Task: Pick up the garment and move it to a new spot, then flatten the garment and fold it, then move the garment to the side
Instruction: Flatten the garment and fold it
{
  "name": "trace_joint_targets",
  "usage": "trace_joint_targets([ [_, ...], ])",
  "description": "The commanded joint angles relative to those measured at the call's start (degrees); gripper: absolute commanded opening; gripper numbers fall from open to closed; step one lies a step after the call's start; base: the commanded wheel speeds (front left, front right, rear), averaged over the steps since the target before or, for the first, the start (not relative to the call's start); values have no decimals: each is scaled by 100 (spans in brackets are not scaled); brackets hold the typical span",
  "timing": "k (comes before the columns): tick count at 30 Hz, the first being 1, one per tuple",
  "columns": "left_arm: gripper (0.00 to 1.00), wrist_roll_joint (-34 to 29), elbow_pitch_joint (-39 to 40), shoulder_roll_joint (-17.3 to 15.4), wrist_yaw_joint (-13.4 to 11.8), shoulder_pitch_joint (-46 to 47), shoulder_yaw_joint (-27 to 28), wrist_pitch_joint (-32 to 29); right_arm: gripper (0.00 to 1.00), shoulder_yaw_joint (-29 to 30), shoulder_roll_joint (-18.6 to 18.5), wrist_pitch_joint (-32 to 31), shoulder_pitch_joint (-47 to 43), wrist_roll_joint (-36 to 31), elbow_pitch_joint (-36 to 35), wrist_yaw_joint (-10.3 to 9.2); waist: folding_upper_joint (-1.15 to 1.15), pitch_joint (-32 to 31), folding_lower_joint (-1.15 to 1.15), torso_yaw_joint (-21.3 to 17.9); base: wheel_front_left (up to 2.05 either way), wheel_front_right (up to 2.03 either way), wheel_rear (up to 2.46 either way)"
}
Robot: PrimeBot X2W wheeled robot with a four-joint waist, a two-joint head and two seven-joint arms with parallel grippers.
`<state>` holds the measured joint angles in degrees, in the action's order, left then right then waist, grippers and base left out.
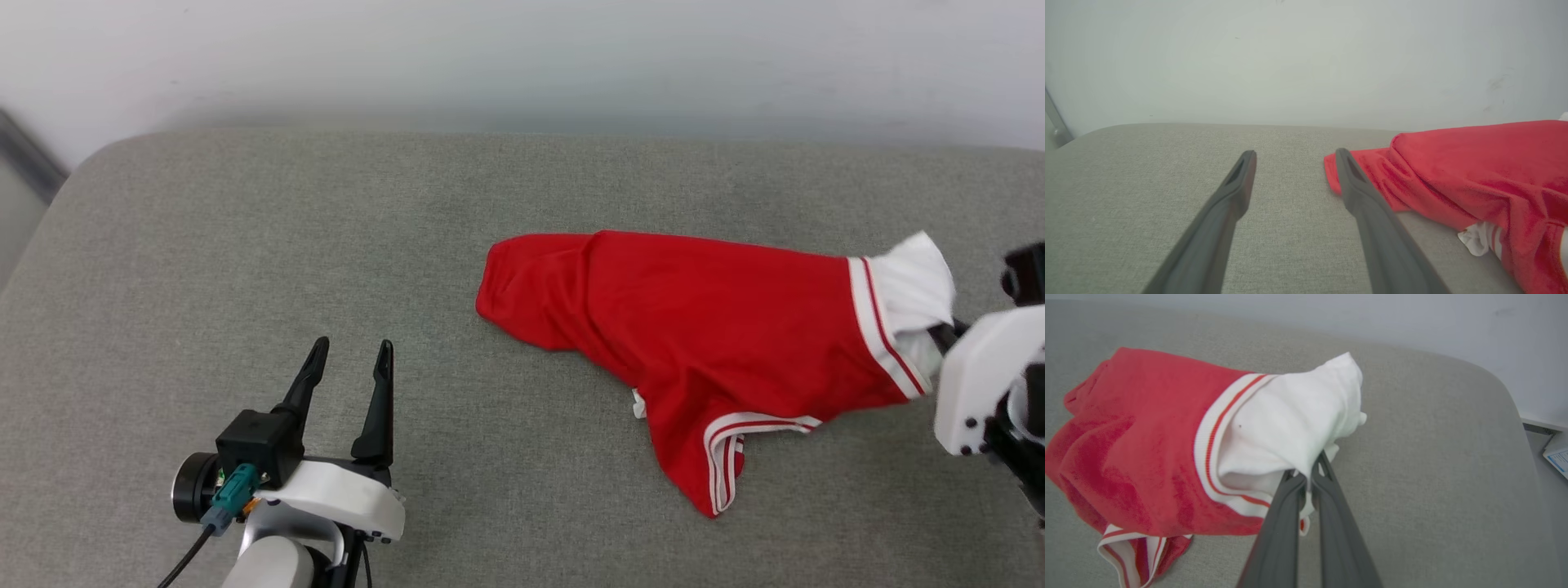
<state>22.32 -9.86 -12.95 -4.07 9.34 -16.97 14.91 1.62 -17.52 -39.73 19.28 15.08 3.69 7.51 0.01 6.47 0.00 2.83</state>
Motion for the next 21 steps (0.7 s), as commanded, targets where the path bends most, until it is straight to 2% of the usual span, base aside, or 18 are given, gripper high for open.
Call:
trace_joint_targets([
  [1,100,-40,7,2,-5,-3,1,35,0,229,57,72,-234,-88,86,-4,-1,23,0,-4,0,0,0],
  [5,100,-25,-10,4,-1,-28,11,37,0,940,276,272,-719,-237,458,-4,-1,68,0,-19,0,0,0],
  [10,100,-11,-24,-23,1,-46,37,37,0,1331,641,728,-1101,-354,1175,-4,-1,77,0,-48,0,0,0],
  [11,100,-9,-21,-27,-1,-54,42,38,43,1345,685,879,-1112,-391,1331,-4,-1,71,0,-54,0,0,0],
  [12,100,-2,-26,-32,-3,-60,46,37,100,1368,759,1032,-1088,-377,1473,-4,-1,61,0,-59,0,0,0],
  [16,100,19,-41,-55,-16,-90,47,30,100,1316,832,1830,-932,-335,1708,-4,-1,-46,0,-80,0,0,0],
  [21,100,48,-38,-106,-51,-225,71,7,100,1087,753,2822,-898,-330,1403,-4,-1,-260,0,-151,0,0,0],
])
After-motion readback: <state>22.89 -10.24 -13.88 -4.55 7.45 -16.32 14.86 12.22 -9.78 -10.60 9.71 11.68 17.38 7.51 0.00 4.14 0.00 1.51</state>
